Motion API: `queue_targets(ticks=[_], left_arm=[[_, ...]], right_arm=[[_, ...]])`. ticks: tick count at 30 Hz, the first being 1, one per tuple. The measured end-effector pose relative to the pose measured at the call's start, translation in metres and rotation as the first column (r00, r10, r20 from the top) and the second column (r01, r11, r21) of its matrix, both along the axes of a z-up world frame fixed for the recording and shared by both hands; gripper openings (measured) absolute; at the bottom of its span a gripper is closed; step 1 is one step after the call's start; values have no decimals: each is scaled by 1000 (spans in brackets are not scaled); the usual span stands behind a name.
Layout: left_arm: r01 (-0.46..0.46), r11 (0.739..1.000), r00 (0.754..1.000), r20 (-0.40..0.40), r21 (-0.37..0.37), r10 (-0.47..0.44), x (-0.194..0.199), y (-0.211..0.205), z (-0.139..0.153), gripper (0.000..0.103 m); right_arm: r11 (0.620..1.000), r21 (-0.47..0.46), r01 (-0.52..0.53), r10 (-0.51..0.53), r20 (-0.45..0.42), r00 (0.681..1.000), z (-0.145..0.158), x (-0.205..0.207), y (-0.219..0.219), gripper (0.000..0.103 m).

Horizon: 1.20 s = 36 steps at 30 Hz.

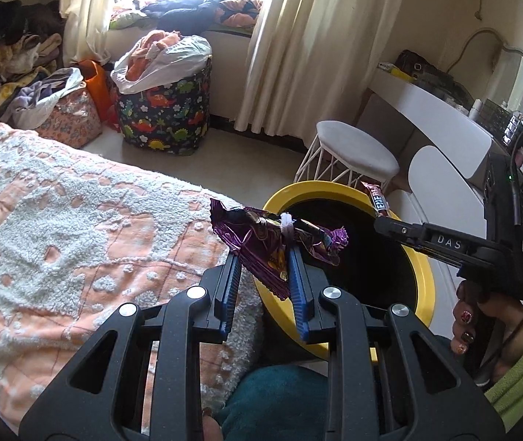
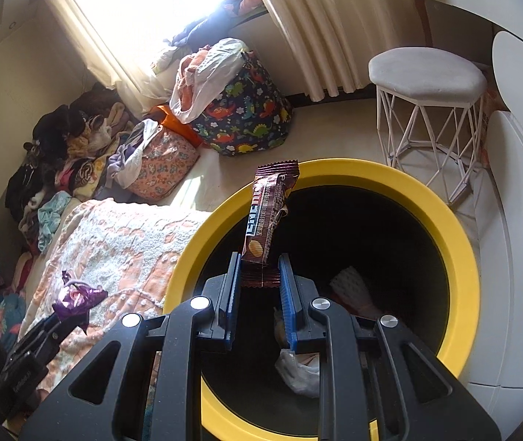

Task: Collect trash
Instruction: 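Carry the purple wrapper and chocolate bar over the yellow bin and open both tools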

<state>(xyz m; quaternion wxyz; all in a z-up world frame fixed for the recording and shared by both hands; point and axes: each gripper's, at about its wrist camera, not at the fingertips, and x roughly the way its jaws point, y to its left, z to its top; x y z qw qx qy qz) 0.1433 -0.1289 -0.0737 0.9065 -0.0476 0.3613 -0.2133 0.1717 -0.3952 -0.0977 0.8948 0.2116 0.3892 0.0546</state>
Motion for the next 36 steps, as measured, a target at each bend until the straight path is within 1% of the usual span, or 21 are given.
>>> queue_targets(ticks=[7,12,24,27,28,30,31,33,34,35,36], left_arm=[[43,999,999,-5,30,-43,-2,-21,-4,19],[80,995,997,-19,55,-79,-2,-35,-10,19],[177,979,983,-61,103,-171,-1,-73,-30,20],[204,973,978,-72,108,-197,-2,-82,-35,20],[212,971,976,-75,111,-204,-2,-84,-37,20],[230,966,972,-84,116,-221,-1,-89,-39,20],[238,964,969,-87,118,-229,-1,-91,-40,21],[246,961,968,-89,123,-236,-2,-95,-41,29],[247,961,967,-90,125,-236,-2,-96,-42,38],[247,961,967,-90,124,-237,-2,-96,-42,43],[245,962,968,-92,122,-235,-2,-95,-42,46]], right_arm=[[999,20,25,-25,-13,1000,-1,1,-19,20],[999,29,31,-30,-31,999,-4,1,-23,20],[996,54,64,-61,-62,996,-8,2,-32,22],[996,55,74,-70,-64,995,-8,1,-33,26],[995,55,78,-74,-63,995,-7,1,-34,30],[995,54,84,-81,-61,995,-6,0,-36,31],[995,51,88,-85,-60,995,-5,0,-37,31],[994,50,96,-93,-58,994,-4,-2,-39,34],[994,51,100,-97,-57,994,-4,-3,-40,37],[993,50,103,-100,-56,993,-3,-4,-42,40],[993,49,104,-101,-57,993,-3,-4,-42,42]])
